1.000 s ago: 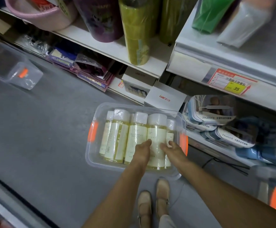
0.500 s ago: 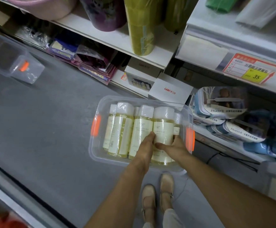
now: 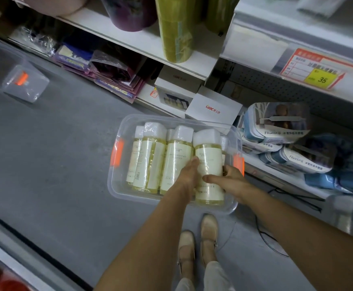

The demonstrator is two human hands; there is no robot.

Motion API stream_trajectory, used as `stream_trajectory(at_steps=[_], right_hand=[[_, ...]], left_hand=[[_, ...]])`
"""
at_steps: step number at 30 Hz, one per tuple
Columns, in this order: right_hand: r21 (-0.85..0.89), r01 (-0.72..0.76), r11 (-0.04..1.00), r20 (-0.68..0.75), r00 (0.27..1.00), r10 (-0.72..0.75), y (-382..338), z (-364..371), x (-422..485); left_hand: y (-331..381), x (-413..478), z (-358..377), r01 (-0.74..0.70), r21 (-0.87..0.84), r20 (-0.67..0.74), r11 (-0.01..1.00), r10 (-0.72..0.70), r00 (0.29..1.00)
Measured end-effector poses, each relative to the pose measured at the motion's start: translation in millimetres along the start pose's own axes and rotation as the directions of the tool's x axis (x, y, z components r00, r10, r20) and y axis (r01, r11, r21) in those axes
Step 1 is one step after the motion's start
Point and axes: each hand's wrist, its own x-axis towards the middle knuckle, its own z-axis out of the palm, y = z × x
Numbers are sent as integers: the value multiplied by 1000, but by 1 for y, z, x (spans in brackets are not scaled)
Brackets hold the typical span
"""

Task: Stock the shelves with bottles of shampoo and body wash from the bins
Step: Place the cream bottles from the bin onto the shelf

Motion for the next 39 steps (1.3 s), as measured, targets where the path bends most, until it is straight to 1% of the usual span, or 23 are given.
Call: stream_trajectory(at_steps=[2,5,11,14,20,23,27,32,35,39], right_hand=[[44,-28,999,58,998,25,0,-5,-6],[118,-49,992,144,989,32,-5,-10,-25],[167,23,986,229,971,-61,-35,-19,-83],[184,56,981,251,963,-102,-60,-25,-115],[148,150,978,306,933,-189,-127,-35,-176],[118,215,970,326,914,-242,-162,-37,-205],[91,309,947,361,876,-321,-203,-43,-243],[87,416,905,421,808,-412,-243,-43,-284],[61,478,876,407,790,-459,-264,-39,-301],[44,549,835,322,783,-532,-296,-36,-315]], left_hand=[[1,-5,1,5,15,-8,1000,-5,1000],[3,-19,-2,-24,7,-4,1000,24,1000],[11,-82,-12,-70,-49,126,996,76,989],[19,-117,-16,-125,-67,157,990,134,978],[50,-190,-28,-261,-86,146,962,271,951],[67,-225,-34,-340,-75,113,937,347,931],[90,-270,-37,-456,-62,76,888,459,885],[119,-314,-41,-556,-17,31,831,557,830],[140,-334,-45,-600,0,13,800,600,800],[173,-355,-51,-655,14,14,755,655,755]])
